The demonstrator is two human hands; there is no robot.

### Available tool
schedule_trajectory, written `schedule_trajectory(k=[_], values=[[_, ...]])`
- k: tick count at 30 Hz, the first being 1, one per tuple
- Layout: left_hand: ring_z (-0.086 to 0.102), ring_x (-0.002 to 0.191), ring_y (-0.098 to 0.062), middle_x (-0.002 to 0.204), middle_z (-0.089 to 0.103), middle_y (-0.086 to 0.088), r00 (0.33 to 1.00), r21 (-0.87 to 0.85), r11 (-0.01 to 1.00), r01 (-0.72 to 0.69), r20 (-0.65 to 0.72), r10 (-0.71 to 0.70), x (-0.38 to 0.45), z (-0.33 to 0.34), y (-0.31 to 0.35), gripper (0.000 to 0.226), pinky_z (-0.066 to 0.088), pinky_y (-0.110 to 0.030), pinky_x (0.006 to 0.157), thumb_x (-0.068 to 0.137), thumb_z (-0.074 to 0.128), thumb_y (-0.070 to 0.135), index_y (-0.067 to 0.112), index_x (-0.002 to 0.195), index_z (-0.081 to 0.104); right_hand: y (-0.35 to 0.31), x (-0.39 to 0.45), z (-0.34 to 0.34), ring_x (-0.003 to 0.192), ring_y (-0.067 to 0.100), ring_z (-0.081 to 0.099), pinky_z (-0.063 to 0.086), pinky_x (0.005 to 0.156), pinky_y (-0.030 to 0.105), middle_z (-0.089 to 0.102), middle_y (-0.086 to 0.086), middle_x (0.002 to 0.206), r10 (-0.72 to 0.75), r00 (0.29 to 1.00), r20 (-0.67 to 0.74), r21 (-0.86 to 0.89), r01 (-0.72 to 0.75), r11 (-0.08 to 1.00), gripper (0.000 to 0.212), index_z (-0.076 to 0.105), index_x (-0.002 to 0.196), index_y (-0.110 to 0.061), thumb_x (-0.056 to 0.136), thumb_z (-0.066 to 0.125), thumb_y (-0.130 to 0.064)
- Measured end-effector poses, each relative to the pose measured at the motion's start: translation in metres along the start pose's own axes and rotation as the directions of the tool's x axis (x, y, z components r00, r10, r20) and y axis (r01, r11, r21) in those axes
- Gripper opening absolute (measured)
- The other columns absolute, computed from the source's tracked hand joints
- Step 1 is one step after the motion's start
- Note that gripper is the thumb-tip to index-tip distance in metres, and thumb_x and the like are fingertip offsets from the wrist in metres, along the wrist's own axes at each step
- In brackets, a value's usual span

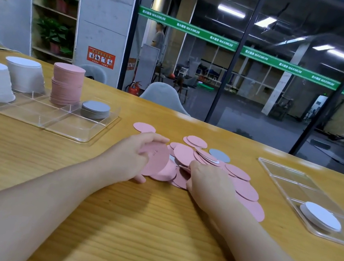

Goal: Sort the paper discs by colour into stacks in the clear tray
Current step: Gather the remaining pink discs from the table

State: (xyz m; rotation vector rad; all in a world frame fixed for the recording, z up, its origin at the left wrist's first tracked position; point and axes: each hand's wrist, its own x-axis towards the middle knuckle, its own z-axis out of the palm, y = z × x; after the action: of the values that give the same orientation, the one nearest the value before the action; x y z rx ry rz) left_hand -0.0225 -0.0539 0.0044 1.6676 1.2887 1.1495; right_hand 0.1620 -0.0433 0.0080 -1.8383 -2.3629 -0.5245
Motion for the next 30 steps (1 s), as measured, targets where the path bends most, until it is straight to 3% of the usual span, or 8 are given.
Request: schedule_trajectory(k=[3, 7, 10, 14, 20, 23, 26, 30], values=[[0.062, 0.086, -0.022, 0.133, 0.040, 0.008, 1.000, -0.021, 1.000, 0.007, -0.016, -0.007, -0.001, 0.001, 0.001, 0.051, 0.059, -0.041, 0.071, 0.096, 0.036, 0.000, 0.039, 0.118, 0.058, 0.006, 0.000, 0.000, 0.074, 0.024, 0.045, 0.035, 0.057, 0.032, 0.063, 0.005, 0.096, 0.024, 1.000, 0.004, 0.139, -0.025, 0.990, 0.006, 0.041, 0.088, -0.019, 0.092, 0.037, -0.017], [0.057, 0.088, -0.014, 0.128, 0.039, 0.006, 0.998, -0.066, 0.998, 0.013, -0.059, -0.017, -0.001, 0.000, 0.003, 0.047, 0.059, -0.036, 0.070, 0.097, 0.034, 0.001, 0.040, 0.111, 0.056, 0.010, -0.007, 0.000, 0.088, 0.005, 0.039, 0.035, 0.072, 0.024, 0.056, -0.032, 0.082, 0.043, 0.975, -0.216, 0.516, 0.077, 0.853, 0.016, 0.050, 0.089, -0.021, 0.088, 0.041, -0.009], [0.054, 0.105, -0.016, 0.126, 0.045, 0.008, 0.999, -0.111, 0.994, -0.005, -0.033, 0.001, -0.001, 0.000, 0.001, 0.032, 0.059, -0.033, 0.067, 0.099, 0.041, 0.012, 0.036, 0.112, 0.056, 0.004, -0.006, 0.002, 0.090, 0.000, 0.027, 0.027, 0.081, 0.014, 0.045, -0.014, 0.092, 0.036, 0.899, -0.436, 0.552, 0.236, 0.800, 0.022, 0.059, 0.097, -0.012, 0.086, 0.041, -0.008], [0.060, 0.097, -0.003, 0.114, 0.056, 0.022, 0.995, -0.099, 0.992, -0.072, 0.068, 0.079, -0.001, 0.001, -0.005, 0.024, 0.058, -0.030, 0.070, 0.093, 0.054, 0.031, 0.036, 0.116, 0.055, -0.007, -0.006, 0.009, 0.090, 0.000, 0.035, 0.026, 0.083, 0.001, 0.043, -0.018, 0.093, -0.059, 0.906, -0.419, 0.613, 0.330, 0.718, 0.019, 0.061, 0.104, -0.010, 0.091, 0.050, -0.004], [0.062, 0.097, -0.014, 0.113, 0.057, 0.016, 0.976, 0.079, 0.980, -0.182, 0.139, 0.170, -0.002, 0.000, -0.007, 0.045, 0.059, -0.032, 0.069, 0.091, 0.059, 0.014, 0.057, 0.098, 0.053, -0.018, -0.010, 0.012, 0.080, -0.011, 0.053, 0.039, 0.071, 0.005, 0.056, -0.021, 0.084, 0.055, 0.938, -0.342, 0.799, 0.259, 0.542, 0.027, 0.048, 0.098, -0.030, 0.089, 0.061, -0.008], [0.065, 0.089, -0.017, 0.118, 0.049, 0.026, 0.979, 0.105, 0.980, -0.169, 0.132, 0.155, -0.003, -0.001, -0.006, 0.048, 0.059, -0.031, 0.066, 0.094, 0.053, 0.010, 0.058, 0.102, 0.053, -0.015, -0.009, 0.012, 0.082, -0.013, 0.053, 0.039, 0.071, 0.003, 0.055, -0.023, 0.088, 0.058, 0.933, -0.356, 0.784, 0.264, 0.562, 0.024, 0.050, 0.095, -0.029, 0.089, 0.062, -0.009], [0.068, 0.061, -0.017, 0.119, 0.044, 0.027, 0.990, 0.123, 0.985, -0.119, 0.086, 0.109, -0.002, -0.003, -0.006, 0.047, 0.054, -0.023, 0.058, 0.095, 0.051, 0.012, 0.055, 0.112, 0.051, -0.003, -0.002, 0.017, 0.091, -0.004, 0.051, 0.034, 0.079, 0.007, 0.058, -0.016, 0.102, 0.092, 0.943, -0.320, 0.717, 0.178, 0.674, 0.017, 0.057, 0.107, -0.020, 0.090, 0.060, -0.016], [0.068, 0.057, -0.023, 0.130, 0.042, 0.016, 0.996, 0.140, 0.986, -0.089, 0.026, 0.086, 0.002, -0.005, -0.008, 0.048, 0.055, -0.026, 0.057, 0.095, 0.049, 0.011, 0.052, 0.119, 0.051, 0.007, 0.012, 0.034, 0.123, 0.012, 0.038, 0.029, 0.089, 0.018, 0.048, -0.005, 0.131, 0.127, 0.977, -0.174, 0.556, -0.009, 0.831, 0.046, 0.046, 0.129, -0.017, 0.088, 0.062, -0.030]])
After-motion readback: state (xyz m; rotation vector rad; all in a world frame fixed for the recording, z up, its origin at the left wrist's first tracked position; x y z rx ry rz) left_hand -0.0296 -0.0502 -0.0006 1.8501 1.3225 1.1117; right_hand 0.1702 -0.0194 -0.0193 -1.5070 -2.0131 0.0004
